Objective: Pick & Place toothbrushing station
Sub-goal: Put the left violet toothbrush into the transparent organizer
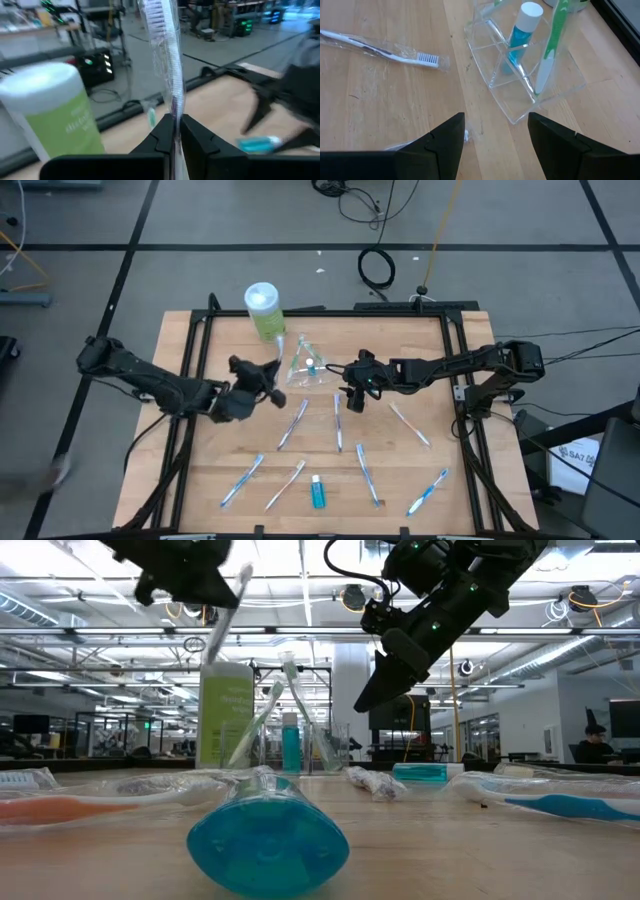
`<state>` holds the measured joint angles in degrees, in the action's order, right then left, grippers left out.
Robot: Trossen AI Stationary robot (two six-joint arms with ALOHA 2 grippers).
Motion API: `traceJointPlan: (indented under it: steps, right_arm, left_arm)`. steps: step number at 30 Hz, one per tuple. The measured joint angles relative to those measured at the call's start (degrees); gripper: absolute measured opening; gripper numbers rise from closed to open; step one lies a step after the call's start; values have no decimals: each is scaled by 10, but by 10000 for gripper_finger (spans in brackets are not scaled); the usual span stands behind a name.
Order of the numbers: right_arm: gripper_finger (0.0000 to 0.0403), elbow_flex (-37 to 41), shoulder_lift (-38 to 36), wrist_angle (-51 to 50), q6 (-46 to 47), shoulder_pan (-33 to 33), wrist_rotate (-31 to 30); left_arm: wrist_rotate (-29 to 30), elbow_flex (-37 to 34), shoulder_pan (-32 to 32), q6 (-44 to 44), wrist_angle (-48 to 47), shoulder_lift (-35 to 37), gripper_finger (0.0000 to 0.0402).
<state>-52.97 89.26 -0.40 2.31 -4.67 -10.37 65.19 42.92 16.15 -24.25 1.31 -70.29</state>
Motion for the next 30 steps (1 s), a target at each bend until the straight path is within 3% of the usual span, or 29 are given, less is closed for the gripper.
traceJointPlan:
  steps: [11, 22, 30]
  right_arm:
    - [210, 0, 0, 24, 0, 0, 0]
    - [210, 0, 0, 23, -2, 0, 0]
    - [210, 0, 0, 23, -2, 0, 0]
  left_arm:
    - [-2, 0, -121, 132, 199, -141, 21]
    - [-23, 0, -143, 7, 213, -254, 21]
    - [-40, 0, -138, -44, 211, -289, 21]
